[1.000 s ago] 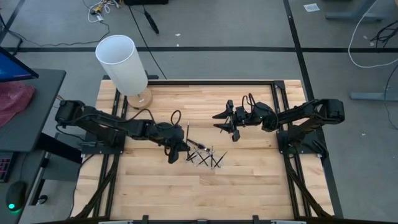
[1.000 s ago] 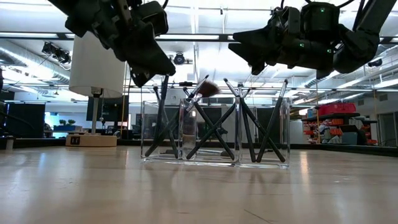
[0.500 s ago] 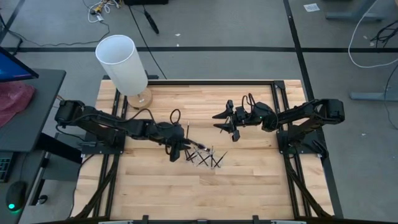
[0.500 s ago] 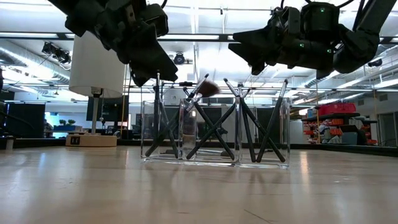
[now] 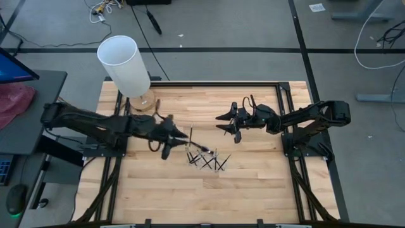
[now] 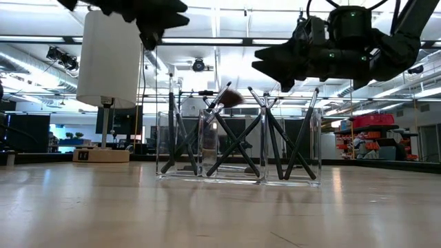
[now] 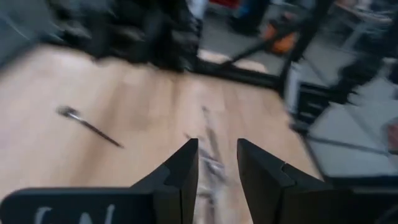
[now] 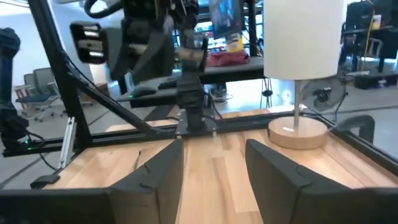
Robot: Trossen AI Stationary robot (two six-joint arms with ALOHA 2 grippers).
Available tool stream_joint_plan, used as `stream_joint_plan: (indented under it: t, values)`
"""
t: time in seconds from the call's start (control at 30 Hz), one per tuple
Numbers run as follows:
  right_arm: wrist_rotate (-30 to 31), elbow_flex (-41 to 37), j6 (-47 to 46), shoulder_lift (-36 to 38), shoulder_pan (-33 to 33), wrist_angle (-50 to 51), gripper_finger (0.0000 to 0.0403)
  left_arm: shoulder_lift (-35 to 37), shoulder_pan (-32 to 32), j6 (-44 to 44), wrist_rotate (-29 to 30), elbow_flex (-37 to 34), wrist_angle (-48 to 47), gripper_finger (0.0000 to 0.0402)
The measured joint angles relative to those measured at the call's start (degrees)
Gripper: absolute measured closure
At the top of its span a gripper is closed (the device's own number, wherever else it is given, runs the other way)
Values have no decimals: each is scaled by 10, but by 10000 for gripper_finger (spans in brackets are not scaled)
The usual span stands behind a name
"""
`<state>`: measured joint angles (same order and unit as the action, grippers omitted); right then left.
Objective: Put items in baskets/containers
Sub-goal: Put the black brow brush into the transparent organizer
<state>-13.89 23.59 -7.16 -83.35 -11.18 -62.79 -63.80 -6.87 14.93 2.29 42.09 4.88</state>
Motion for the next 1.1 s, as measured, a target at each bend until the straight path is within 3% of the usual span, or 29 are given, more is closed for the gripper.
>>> stream_joint_plan:
  t: [0.13, 0.23, 0.3, 0.43, 0.6, 0.73, 0.93, 1.1]
  values:
    - [5, 0, -29, 0, 0, 24, 227, 29, 0, -18, 148, 0, -53, 287]
    - [60, 0, -82, 0, 0, 70, 227, 29, 4, 3, 299, 0, -114, 287]
    - [98, 0, -99, 5, -1, 117, 227, 23, 18, 38, 355, 0, -164, 287]
    - [158, 26, -134, 29, -1, 278, 227, 0, 63, 111, 346, -23, -206, 287]
    - [217, 93, -142, 55, -1, 554, 225, -28, 92, 129, 333, -90, -125, 287]
    - [254, 126, -198, 55, -1, 715, 198, -36, 103, 132, 337, -141, -41, 287]
    - [336, 113, -355, 40, -1, 744, 125, -38, 102, 133, 337, -196, 79, 287]
    - [400, 112, -392, -1, -1, 680, 126, -38, 99, 132, 336, -211, 90, 287]
